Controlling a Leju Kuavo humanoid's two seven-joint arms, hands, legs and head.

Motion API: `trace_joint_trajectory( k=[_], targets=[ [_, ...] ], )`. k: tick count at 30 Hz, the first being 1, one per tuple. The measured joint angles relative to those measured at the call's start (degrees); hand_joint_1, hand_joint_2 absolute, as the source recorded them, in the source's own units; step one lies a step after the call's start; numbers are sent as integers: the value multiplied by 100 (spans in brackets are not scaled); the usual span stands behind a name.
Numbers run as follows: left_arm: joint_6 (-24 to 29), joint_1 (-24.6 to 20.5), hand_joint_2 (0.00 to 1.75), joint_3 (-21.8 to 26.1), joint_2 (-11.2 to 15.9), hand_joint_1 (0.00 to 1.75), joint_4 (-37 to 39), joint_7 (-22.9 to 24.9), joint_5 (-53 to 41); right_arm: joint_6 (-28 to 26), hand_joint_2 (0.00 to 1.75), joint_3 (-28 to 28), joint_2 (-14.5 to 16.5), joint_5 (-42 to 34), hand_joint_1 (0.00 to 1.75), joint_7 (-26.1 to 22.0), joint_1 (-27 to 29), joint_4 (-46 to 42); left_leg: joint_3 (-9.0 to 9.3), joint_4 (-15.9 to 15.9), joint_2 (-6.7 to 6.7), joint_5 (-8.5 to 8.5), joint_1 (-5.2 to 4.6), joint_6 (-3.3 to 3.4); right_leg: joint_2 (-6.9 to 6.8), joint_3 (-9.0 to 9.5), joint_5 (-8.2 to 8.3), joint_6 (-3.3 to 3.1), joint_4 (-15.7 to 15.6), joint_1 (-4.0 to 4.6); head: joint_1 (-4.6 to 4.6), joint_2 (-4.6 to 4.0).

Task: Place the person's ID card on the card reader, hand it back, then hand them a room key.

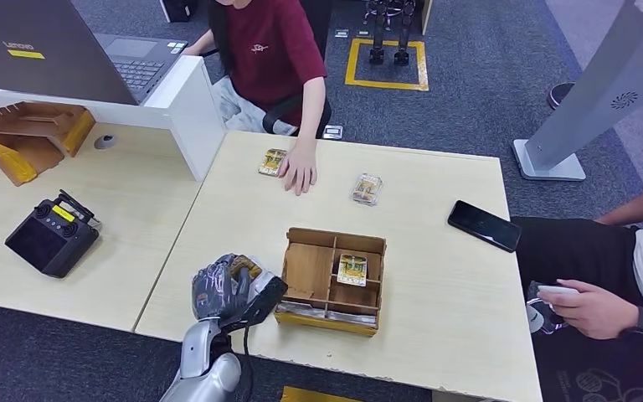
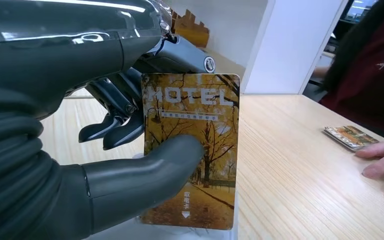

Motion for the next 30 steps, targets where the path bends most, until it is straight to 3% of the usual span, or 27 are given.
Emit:
trace_joint_trajectory(
  k=[20,30],
  targets=[
    [200,-215,175,361,-73,175,761,9,-301,-67,175,185,0,0,0,-146,1,0,17,0,0,0,0,0,-2,20,0,0,0,0,1,0],
    [73,-205,175,577,-146,175,783,-511,161,-92,175,186,0,-3,0,-164,2,1,23,-1,0,0,0,0,-3,26,0,0,0,0,1,0]
  ],
)
